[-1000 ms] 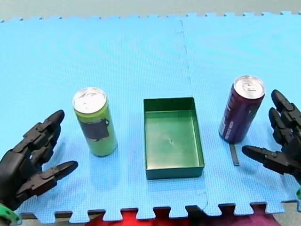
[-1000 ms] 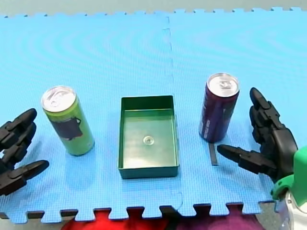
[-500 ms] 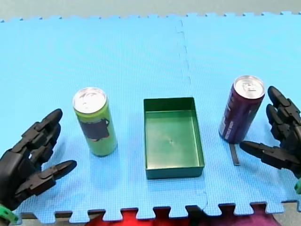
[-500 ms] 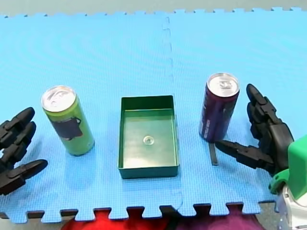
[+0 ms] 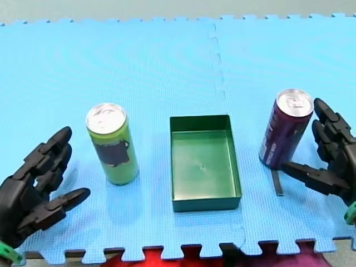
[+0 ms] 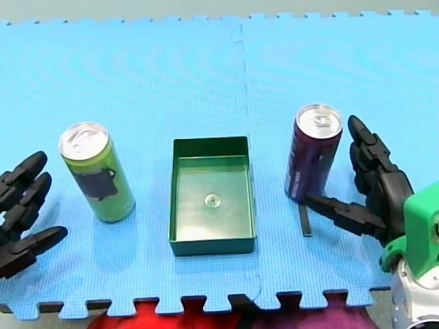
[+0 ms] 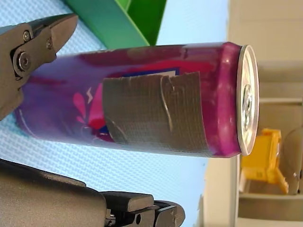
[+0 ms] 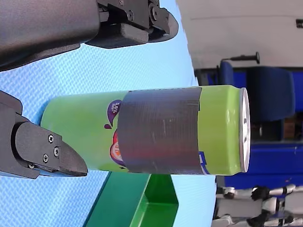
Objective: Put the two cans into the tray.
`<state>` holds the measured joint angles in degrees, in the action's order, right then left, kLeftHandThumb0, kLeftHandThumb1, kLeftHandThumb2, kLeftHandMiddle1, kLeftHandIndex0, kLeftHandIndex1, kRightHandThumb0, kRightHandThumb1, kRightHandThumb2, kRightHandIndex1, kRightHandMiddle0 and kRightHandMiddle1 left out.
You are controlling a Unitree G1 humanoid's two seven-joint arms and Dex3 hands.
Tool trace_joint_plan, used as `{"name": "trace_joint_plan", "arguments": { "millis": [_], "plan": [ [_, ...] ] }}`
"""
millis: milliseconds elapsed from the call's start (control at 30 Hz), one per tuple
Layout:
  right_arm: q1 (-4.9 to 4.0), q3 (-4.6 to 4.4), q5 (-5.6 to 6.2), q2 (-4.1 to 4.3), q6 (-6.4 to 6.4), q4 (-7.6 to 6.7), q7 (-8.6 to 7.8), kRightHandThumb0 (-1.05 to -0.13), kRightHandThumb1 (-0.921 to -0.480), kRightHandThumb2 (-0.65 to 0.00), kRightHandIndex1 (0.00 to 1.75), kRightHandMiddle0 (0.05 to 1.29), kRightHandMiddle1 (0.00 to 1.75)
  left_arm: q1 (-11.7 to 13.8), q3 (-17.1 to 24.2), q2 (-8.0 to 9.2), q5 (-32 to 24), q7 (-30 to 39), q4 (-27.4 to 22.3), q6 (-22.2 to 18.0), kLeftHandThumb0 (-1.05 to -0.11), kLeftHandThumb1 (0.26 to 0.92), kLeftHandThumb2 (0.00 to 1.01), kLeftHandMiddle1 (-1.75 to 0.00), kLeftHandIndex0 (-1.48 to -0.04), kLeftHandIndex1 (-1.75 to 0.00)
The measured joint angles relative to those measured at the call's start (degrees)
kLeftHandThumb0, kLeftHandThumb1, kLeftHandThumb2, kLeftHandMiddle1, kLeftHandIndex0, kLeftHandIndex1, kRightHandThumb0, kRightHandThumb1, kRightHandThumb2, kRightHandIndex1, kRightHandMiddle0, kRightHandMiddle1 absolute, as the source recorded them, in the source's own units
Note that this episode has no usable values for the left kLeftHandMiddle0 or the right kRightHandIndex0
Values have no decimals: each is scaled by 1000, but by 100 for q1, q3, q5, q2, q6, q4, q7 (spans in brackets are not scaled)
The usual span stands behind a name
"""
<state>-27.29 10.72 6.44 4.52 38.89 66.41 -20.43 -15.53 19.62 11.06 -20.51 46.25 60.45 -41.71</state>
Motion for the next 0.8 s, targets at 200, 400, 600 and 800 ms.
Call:
{"name": "trace_joint_plan", "arguments": {
  "millis": [200,400,600,800],
  "plan": [
    [-70,20,4,12,1,97,-74,-946,-633,-2,0,111,0,-21,43,-7,-14,34,44,-7,-1048,921,52,-5,-176,0],
    [-102,28,2,12,10,130,-114,-937,-621,0,1,111,0,-53,106,-5,-51,133,108,-17,-1048,921,77,-5,-176,0],
    [-162,67,52,43,-71,174,-312,-836,-575,0,2,115,1,-68,156,-5,-101,226,155,-76,-1048,921,107,-2,-177,-1],
    [-201,96,73,54,-160,198,-326,-771,-566,0,1,119,2,-87,195,-6,-126,267,173,-61,-1048,921,151,-1,-173,0]
  ]
}}
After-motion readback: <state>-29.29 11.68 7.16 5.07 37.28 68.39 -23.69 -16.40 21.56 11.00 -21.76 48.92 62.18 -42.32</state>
